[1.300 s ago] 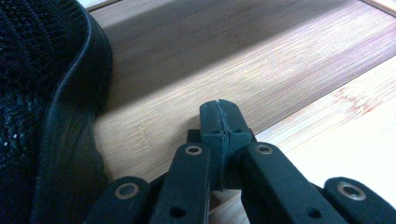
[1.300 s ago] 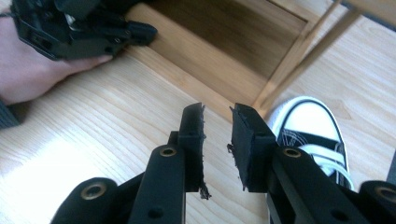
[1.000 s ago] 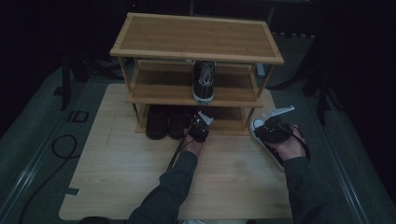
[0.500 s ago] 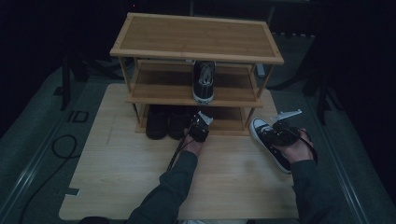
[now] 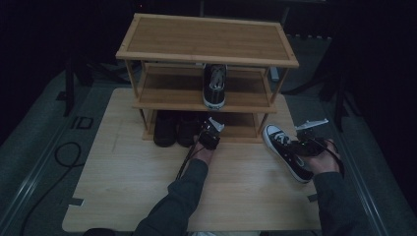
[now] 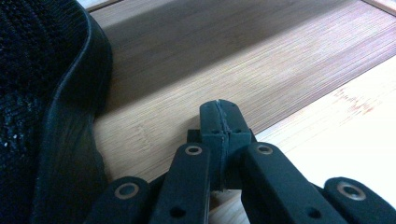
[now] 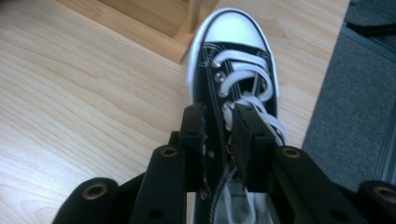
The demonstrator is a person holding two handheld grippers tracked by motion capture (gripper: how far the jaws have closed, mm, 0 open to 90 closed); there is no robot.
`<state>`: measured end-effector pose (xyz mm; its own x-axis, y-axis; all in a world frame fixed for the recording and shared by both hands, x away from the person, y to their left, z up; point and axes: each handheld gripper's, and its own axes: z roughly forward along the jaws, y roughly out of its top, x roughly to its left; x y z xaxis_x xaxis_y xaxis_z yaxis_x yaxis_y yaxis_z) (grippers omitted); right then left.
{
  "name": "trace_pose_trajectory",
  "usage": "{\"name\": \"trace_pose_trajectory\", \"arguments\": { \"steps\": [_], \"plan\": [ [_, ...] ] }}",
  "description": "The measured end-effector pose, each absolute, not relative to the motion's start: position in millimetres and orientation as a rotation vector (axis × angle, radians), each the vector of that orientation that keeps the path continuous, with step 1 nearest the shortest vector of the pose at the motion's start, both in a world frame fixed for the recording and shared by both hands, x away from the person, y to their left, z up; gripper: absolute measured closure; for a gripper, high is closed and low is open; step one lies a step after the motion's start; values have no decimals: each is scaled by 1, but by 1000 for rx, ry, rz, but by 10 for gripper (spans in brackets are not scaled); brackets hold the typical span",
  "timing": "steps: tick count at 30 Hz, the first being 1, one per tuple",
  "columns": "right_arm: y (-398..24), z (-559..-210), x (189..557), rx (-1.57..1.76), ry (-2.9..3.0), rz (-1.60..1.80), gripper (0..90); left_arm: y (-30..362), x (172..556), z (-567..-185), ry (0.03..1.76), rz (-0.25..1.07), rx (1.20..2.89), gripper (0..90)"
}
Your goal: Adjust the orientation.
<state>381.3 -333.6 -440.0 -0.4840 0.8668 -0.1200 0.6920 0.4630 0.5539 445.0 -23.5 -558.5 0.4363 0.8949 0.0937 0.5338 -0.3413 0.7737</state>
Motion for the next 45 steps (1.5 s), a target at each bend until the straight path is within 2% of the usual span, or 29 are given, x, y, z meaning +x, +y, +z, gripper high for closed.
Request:
{"name": "trace_pose_trajectory", "arguments": {
  "steps": [12,28,30,34,45],
  "plan": [
    [-349,-447,375,1367,2296,571,734,-24,445,-558,1196,690,2019,900],
    [-348,-472,389,1440,2346,572,725,-23,445,-558,1198,687,2018,900],
    [-348,-473,390,1443,2341,582,741,-23,445,-558,1198,685,2015,900],
    [-352,-472,388,1459,2332,636,843,-23,445,-558,1198,685,2015,900],
    [-346,-470,371,1368,2343,596,856,-23,445,-559,1198,686,2015,900]
  ]
}}
